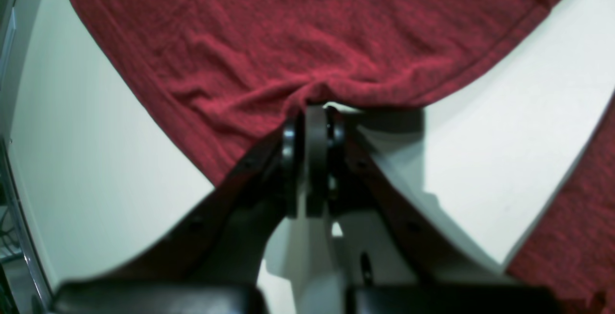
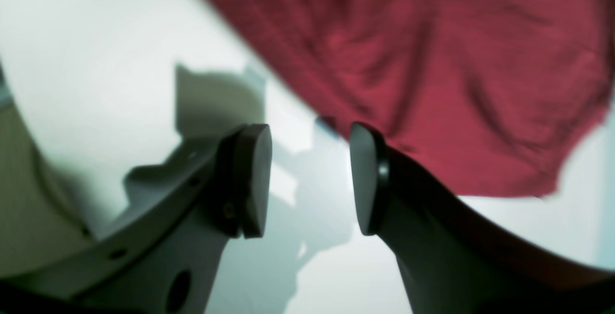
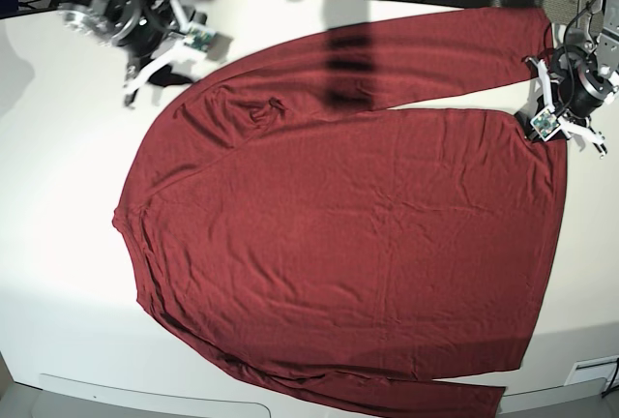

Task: Fold the T-shirt properly
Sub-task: 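Grasp the shirt's shoulder corners with both grippers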

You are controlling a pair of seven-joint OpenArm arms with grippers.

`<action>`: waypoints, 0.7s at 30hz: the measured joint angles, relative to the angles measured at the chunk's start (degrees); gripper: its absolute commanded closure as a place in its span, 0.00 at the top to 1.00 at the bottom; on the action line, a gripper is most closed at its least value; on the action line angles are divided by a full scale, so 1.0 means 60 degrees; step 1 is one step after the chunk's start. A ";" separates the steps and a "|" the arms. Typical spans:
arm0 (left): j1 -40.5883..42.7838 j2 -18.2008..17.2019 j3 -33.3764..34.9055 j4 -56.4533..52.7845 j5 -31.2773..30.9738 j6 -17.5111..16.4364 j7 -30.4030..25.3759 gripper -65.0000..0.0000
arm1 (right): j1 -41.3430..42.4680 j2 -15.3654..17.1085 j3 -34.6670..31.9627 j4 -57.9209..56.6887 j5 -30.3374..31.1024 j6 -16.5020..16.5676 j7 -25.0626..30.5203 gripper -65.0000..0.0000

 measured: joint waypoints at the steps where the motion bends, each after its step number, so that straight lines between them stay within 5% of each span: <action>1: 0.0004 0.0004 0.0000 0.0000 -0.0015 -0.0004 -0.0004 0.00 | 0.0178 0.0000 -0.0244 -0.0164 -0.0189 -0.0004 -0.0007 0.42; 17: 0.0004 0.0004 0.0000 0.0004 -0.0055 -0.0026 0.0000 0.00 | 0.1978 0.0000 -0.1224 -0.1789 -0.0193 -0.0146 0.0011 0.41; 21: 0.0004 0.0004 0.0000 0.0000 -0.0055 -0.0026 0.0000 0.00 | 0.2080 0.0000 -0.1228 -0.1796 -0.0193 0.0160 0.0004 0.32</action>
